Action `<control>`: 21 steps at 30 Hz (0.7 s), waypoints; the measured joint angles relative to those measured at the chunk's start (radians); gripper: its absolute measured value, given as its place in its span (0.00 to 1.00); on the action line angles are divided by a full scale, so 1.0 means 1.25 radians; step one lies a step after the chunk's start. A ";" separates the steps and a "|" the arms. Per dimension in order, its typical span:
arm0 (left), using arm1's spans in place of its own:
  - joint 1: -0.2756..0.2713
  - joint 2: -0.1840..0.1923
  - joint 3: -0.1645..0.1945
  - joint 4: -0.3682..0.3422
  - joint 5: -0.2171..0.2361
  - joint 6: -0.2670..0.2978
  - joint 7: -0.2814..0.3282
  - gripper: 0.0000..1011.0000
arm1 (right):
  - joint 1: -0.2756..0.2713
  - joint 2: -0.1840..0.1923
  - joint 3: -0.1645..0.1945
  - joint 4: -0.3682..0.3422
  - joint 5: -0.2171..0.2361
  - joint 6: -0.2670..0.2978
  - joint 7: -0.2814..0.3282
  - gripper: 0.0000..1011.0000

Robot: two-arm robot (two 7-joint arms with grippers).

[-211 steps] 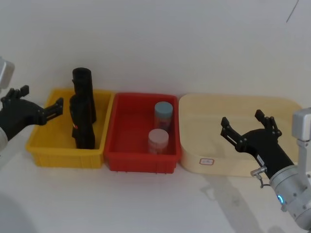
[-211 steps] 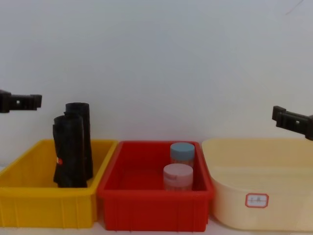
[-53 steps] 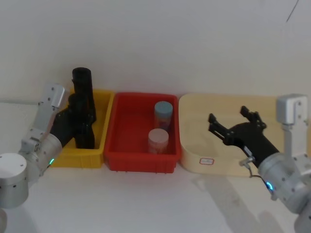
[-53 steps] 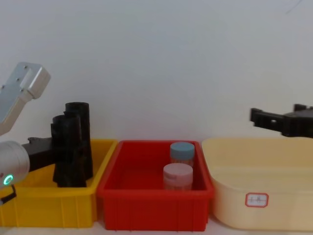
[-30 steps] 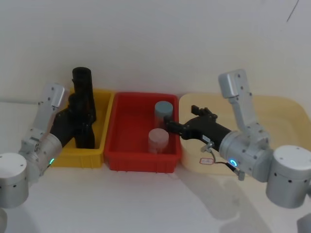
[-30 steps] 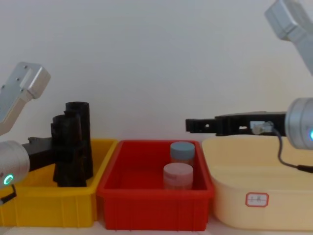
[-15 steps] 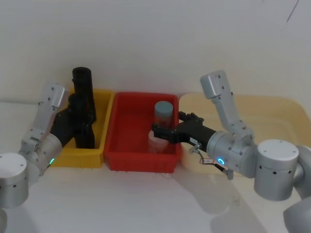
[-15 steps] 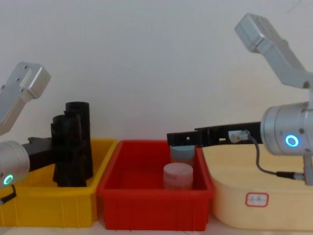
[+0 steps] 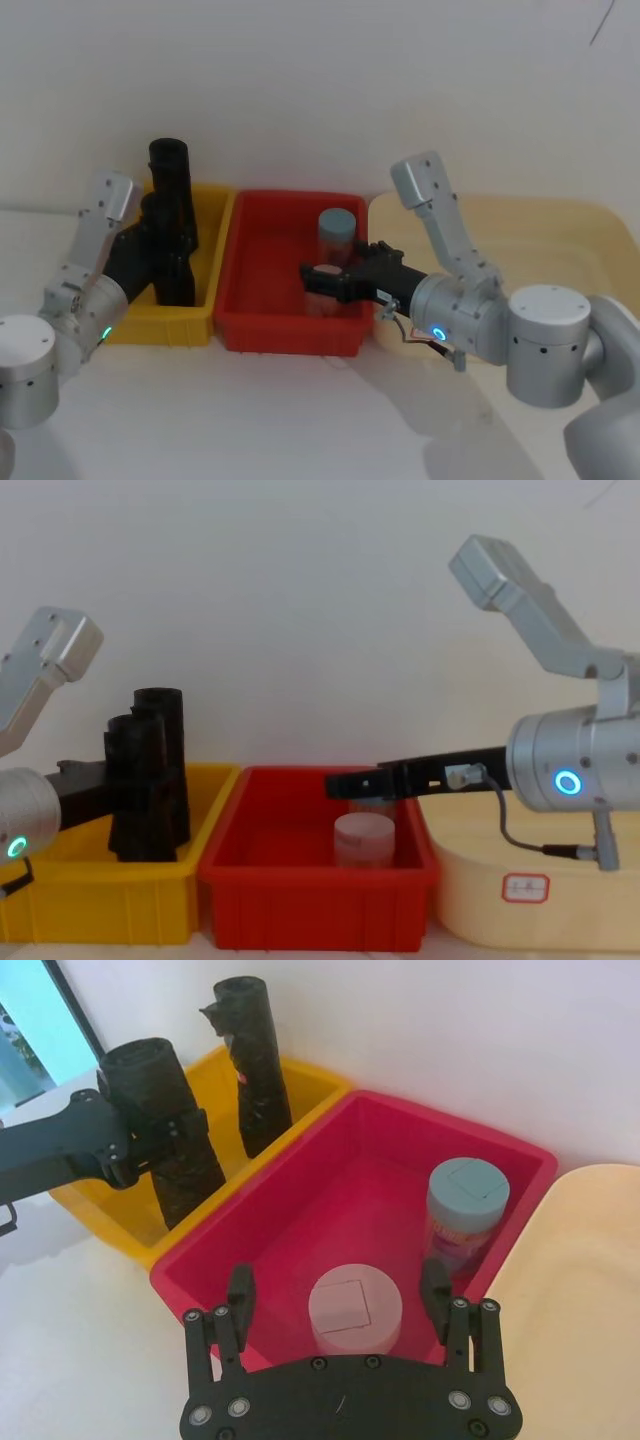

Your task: Pick up the garbage bag with the one hand and transfer it to the other hand.

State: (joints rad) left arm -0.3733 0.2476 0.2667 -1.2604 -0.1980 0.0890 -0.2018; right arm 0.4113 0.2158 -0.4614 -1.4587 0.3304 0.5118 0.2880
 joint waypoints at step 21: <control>0.000 0.000 0.000 0.000 0.000 0.000 0.000 0.37 | 0.033 -0.026 -0.018 0.082 -0.034 -0.018 0.004 0.99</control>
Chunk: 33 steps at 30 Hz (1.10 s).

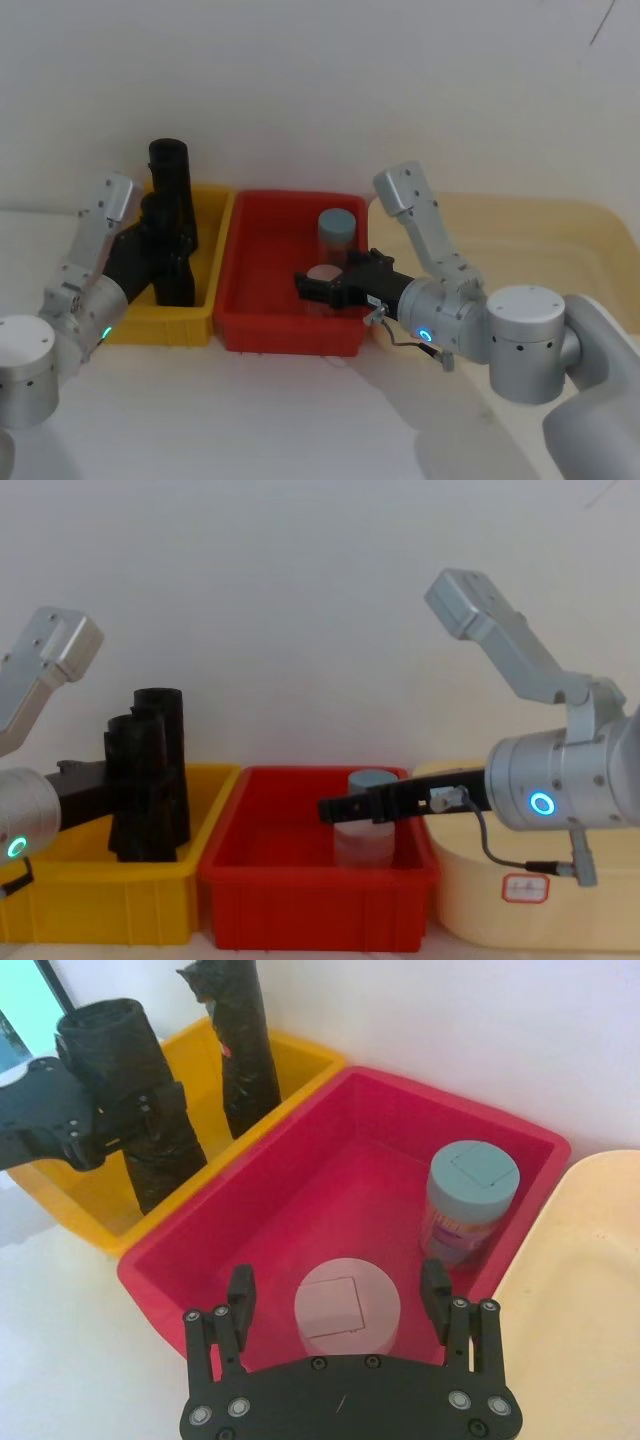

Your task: Pick up the garbage bag with the one hand and transfer it to the other hand.

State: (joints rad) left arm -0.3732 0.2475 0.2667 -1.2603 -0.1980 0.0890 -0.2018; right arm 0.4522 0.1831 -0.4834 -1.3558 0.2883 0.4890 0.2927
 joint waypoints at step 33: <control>0.000 0.000 0.000 0.000 0.000 0.000 0.000 0.37 | 0.024 -0.013 -0.013 0.070 -0.038 -0.018 0.011 0.86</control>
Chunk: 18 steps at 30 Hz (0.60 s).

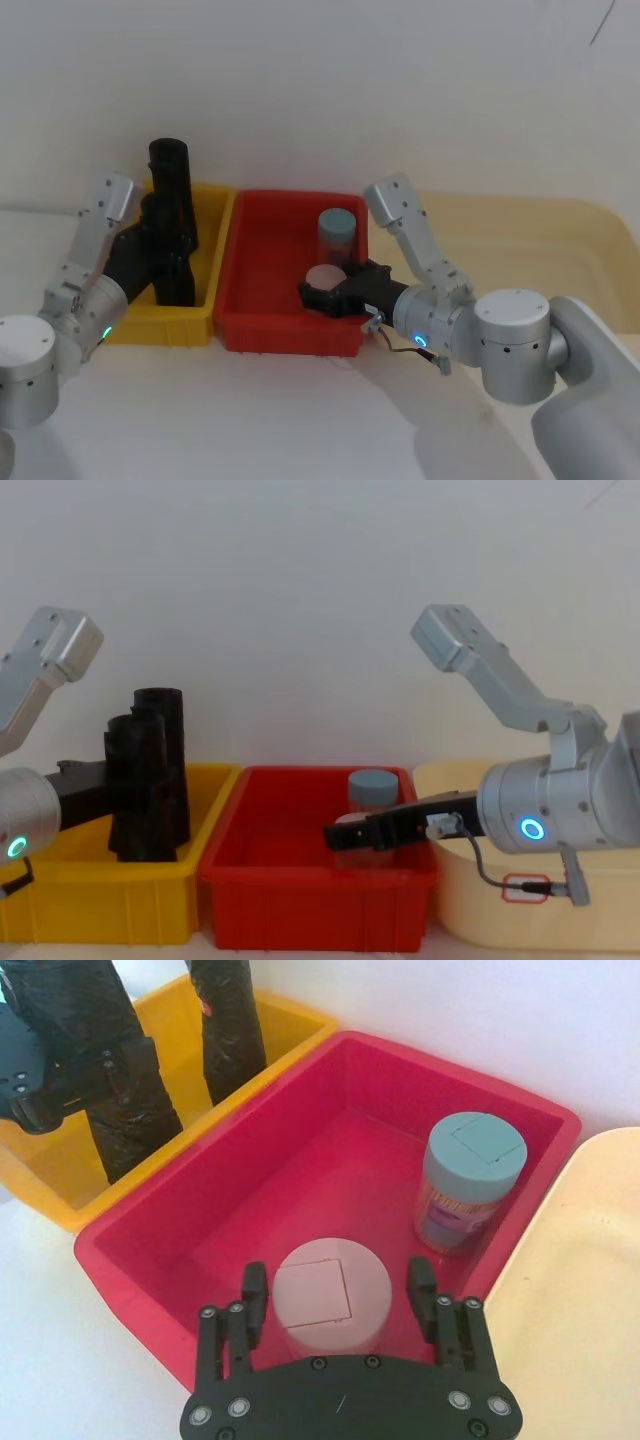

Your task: Pick up the garbage bag with the one hand and transfer it to the other hand.

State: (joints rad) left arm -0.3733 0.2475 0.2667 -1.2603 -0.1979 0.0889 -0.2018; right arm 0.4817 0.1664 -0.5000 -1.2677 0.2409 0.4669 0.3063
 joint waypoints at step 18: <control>0.000 0.000 0.000 0.000 0.000 0.000 0.000 0.37 | 0.001 -0.001 -0.001 0.005 -0.003 -0.001 0.001 0.64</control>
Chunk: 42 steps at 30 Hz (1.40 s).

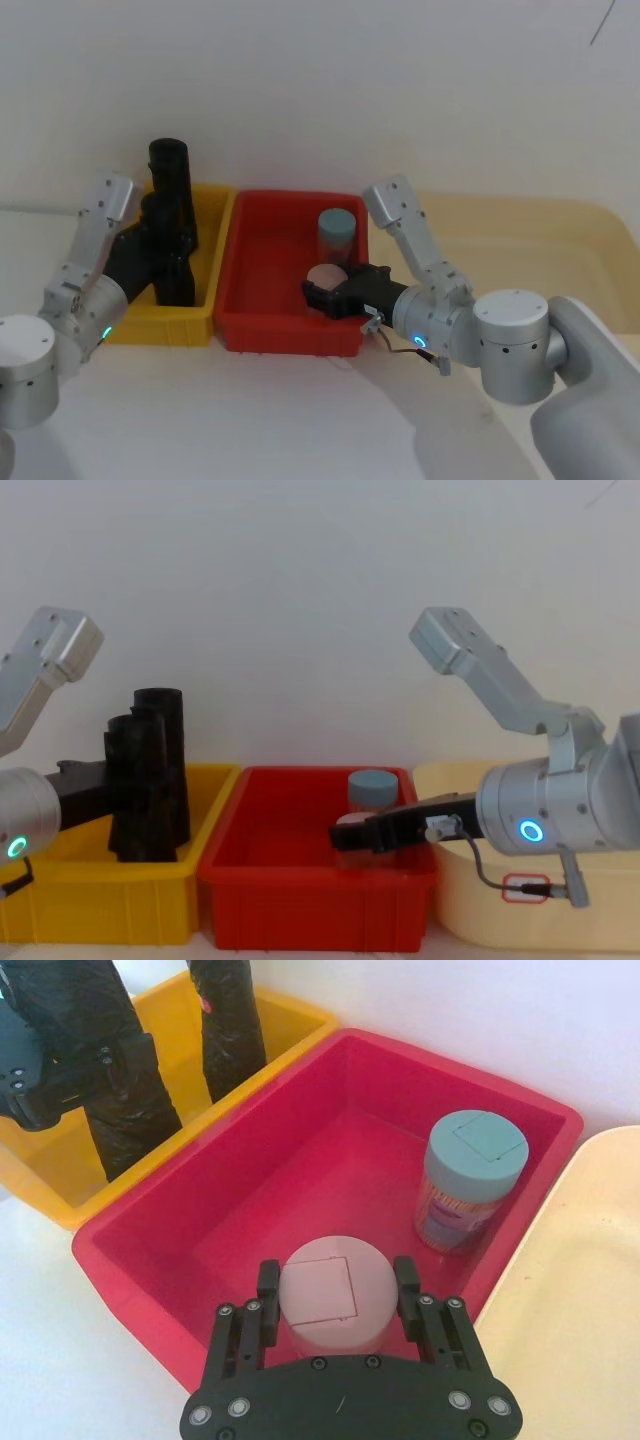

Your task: Pick up the garbage bag with the one hand and transfer it to the other hand.

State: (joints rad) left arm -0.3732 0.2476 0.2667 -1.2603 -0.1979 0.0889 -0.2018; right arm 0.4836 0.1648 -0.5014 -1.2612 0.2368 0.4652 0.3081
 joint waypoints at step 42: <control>0.000 0.000 0.000 0.000 0.000 0.000 0.000 0.37 | -0.117 0.066 0.189 -0.296 -0.035 -0.063 -0.157 0.64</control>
State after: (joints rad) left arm -0.3732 0.2476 0.2667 -1.2604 -0.1978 0.0889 -0.2018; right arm 0.3376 0.2474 -0.2651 -1.6317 0.1931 0.3860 0.1115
